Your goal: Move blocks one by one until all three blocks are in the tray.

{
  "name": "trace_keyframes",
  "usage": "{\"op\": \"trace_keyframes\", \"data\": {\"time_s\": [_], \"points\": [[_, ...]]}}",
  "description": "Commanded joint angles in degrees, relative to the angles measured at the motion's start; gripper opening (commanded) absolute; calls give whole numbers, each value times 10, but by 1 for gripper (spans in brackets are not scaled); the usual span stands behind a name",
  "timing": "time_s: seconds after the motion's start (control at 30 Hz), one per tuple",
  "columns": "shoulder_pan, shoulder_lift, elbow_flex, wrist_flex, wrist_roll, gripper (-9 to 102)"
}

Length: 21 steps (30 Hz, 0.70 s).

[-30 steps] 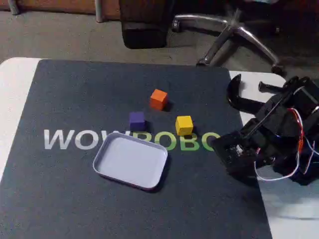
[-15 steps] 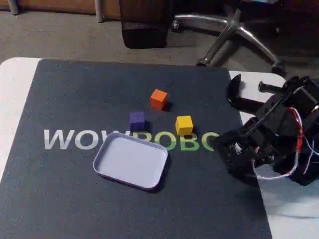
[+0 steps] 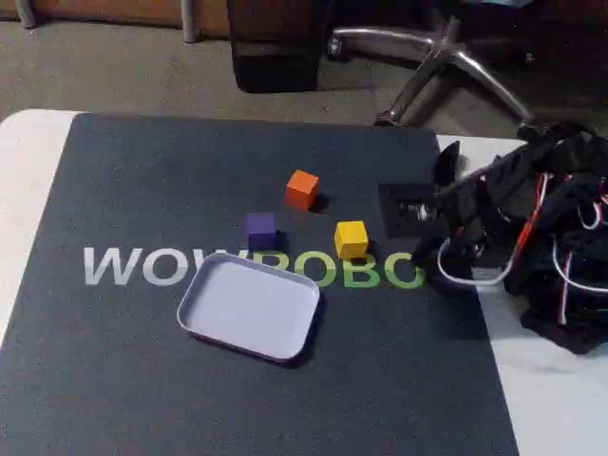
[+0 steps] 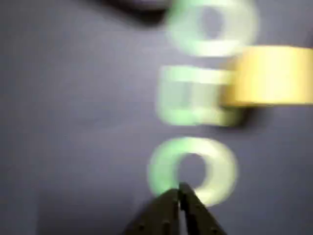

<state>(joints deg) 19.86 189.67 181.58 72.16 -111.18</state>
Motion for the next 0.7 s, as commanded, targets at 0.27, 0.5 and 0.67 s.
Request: {"op": "trace_keyframes", "data": {"time_s": [0.27, 0.5, 0.67], "points": [[43, -2, -52, -116, 11, -8], [-3, -2, -100, -111, 53, -3], [-10, -2, -72, -135, 47, 0]]}}
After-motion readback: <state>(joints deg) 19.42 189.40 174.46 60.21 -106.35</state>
